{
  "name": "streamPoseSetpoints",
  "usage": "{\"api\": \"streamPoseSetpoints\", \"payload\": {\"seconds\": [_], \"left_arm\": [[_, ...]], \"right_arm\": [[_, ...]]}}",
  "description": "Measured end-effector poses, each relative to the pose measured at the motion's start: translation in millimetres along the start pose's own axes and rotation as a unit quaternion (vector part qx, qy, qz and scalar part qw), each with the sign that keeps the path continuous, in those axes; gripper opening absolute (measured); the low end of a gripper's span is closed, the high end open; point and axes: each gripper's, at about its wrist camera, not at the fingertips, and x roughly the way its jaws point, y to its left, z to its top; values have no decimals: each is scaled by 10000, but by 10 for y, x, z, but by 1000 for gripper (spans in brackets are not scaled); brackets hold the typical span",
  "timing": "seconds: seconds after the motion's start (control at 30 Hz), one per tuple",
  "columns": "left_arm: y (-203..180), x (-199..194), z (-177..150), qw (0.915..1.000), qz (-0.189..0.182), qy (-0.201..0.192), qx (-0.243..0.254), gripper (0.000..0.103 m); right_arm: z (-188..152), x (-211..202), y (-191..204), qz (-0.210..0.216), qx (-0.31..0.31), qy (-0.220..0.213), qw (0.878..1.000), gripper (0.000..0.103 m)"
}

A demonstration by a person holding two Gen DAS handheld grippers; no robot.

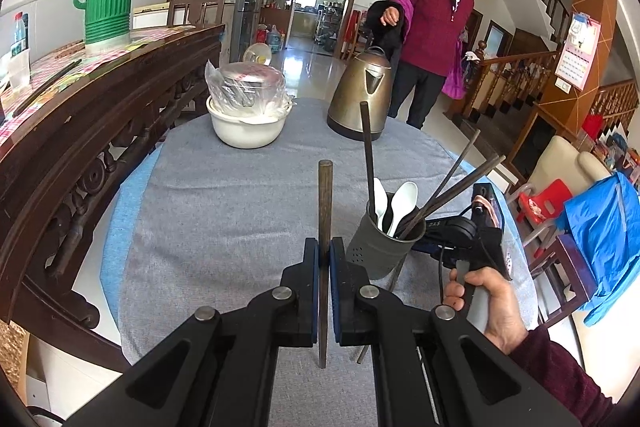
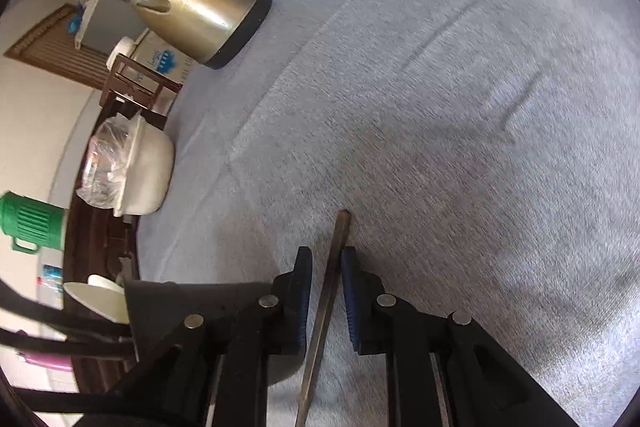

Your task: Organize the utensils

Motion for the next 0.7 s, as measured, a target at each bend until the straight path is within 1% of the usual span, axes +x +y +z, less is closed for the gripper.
{"api": "streamPoseSetpoints", "payload": {"seconds": [0.03, 0.1, 0.13, 0.17, 0.33, 0.53, 0.7], "left_arm": [[10, -5, 1, 10000, 2, -1, -9, 5], [26, -16, 1, 10000, 4, 13, -34, 5], [37, -25, 3, 10000, -4, 23, -49, 5], [40, -33, 7, 10000, -5, 24, -55, 5], [38, -73, 3, 10000, -39, 29, -40, 5], [-43, -16, -29, 9998, -166, 115, 44, 5], [-128, 20, -47, 9996, -169, 170, 137, 5]], "right_arm": [[-8, 7, 41, -112, -119, -72, 9998, 18], [-18, 8, 112, -330, -364, -174, 9986, 14], [-32, 19, 176, -509, -615, -244, 9965, 9], [-46, 28, 222, -701, -805, -313, 9938, 9], [-71, -16, 206, -804, -1059, -439, 9902, 7], [-132, -244, 10, -1091, -1287, -617, 9837, 7], [-187, -468, -72, -1003, -1366, -807, 9822, 7]]}}
